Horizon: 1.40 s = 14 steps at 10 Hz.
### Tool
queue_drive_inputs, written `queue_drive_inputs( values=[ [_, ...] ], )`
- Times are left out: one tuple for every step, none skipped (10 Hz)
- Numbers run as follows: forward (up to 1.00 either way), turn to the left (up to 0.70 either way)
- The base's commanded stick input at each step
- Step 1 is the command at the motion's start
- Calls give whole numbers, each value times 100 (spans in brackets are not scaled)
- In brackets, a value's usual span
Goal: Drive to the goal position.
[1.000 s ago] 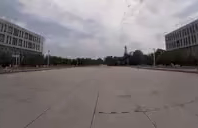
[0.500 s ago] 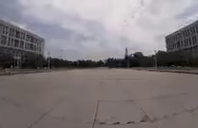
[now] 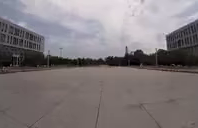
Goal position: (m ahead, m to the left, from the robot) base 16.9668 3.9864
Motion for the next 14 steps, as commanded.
queue_drive_inputs(
  values=[
    [70,0],
    [70,0],
    [70,0],
    [70,0],
    [70,0],
    [70,0],
    [70,0],
    [70,0],
    [70,0],
    [70,0],
    [70,0],
    [70,0],
    [70,0],
    [70,0]
  ],
)
